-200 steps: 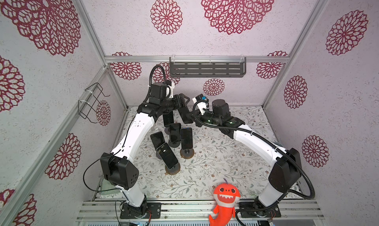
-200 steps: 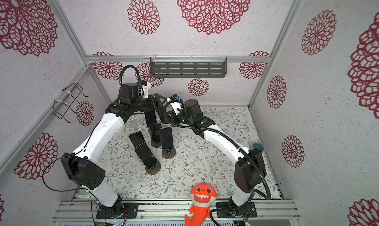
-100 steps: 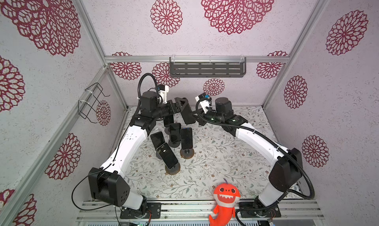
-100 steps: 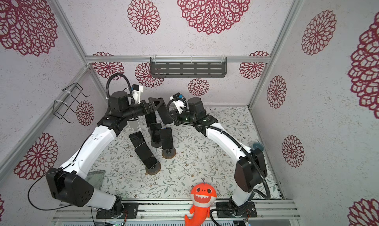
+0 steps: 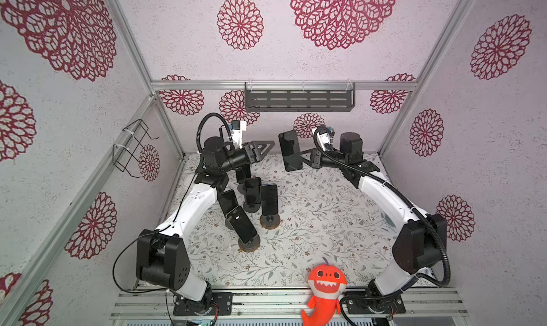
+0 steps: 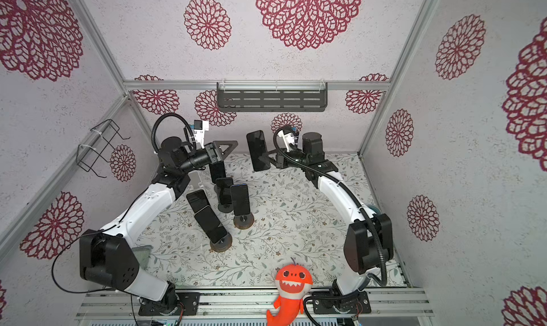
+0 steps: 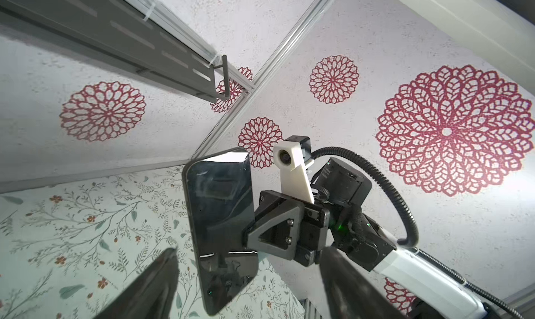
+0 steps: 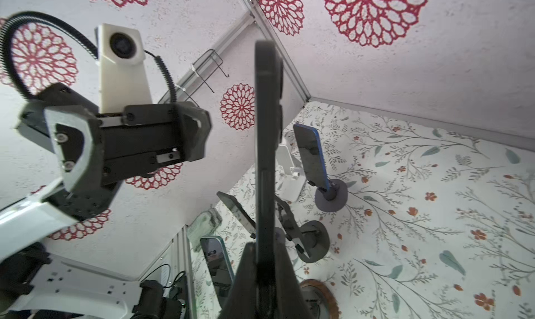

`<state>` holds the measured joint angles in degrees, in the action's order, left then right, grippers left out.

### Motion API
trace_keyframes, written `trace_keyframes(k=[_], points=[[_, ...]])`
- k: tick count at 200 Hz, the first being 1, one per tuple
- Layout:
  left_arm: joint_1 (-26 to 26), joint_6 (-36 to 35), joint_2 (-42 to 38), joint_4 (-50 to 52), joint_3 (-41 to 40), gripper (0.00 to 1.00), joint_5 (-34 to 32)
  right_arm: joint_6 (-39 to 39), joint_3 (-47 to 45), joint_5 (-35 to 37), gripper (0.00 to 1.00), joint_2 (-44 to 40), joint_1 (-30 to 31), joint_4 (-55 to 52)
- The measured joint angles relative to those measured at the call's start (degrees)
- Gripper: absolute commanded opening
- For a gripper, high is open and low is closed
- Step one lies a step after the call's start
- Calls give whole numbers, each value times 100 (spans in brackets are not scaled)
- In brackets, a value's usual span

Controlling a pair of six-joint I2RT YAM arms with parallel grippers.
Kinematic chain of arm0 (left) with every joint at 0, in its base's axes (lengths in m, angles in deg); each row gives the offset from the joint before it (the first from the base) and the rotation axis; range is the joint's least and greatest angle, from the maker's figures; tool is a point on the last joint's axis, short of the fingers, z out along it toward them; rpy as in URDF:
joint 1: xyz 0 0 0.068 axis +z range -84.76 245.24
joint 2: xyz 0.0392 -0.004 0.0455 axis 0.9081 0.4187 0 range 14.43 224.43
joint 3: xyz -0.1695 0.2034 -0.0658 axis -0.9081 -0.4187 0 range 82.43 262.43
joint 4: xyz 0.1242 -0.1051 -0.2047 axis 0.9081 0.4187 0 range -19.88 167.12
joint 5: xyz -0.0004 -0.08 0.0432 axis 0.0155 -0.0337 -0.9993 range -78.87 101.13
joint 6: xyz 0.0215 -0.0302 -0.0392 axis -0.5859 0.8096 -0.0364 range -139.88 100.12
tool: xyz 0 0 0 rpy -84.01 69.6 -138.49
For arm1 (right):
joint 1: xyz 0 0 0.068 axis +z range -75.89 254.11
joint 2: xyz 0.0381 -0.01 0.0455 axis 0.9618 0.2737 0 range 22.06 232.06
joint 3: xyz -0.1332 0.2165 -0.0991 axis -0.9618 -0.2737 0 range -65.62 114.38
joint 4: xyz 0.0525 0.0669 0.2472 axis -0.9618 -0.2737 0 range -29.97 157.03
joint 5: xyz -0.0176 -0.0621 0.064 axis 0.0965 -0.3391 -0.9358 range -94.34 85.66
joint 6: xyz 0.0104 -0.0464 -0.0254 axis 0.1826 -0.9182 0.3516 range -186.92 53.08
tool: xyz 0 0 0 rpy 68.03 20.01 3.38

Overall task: Remove the phone from the phone stand
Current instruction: Pass the phone.

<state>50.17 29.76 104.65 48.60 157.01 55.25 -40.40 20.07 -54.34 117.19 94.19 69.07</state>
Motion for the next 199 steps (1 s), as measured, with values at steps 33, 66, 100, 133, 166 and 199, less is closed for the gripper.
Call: trace_keyframes(k=[33, 66, 100, 133, 166, 199], points=[[-181, 238, 358, -535, -52, 86, -7, 525, -2, -411, 0, 0, 0, 509], [-264, 452, 531, -1091, -50, 70, -13, 1067, -90, -693, 0, 2, 0, 1163], [-302, 686, 560, -1912, -151, 52, -92, 1539, -190, -914, 0, 87, 0, 1698], [-313, 828, 643, -2243, -179, 56, -133, 1996, -192, -1099, 0, 302, 0, 2297], [-332, 1043, 831, -2472, -157, 40, -129, 2426, -192, -1270, 0, 507, 0, 2774], [-334, 1143, 942, -2540, -155, 19, -146, 2581, -192, -1384, 0, 564, 2, 2924]])
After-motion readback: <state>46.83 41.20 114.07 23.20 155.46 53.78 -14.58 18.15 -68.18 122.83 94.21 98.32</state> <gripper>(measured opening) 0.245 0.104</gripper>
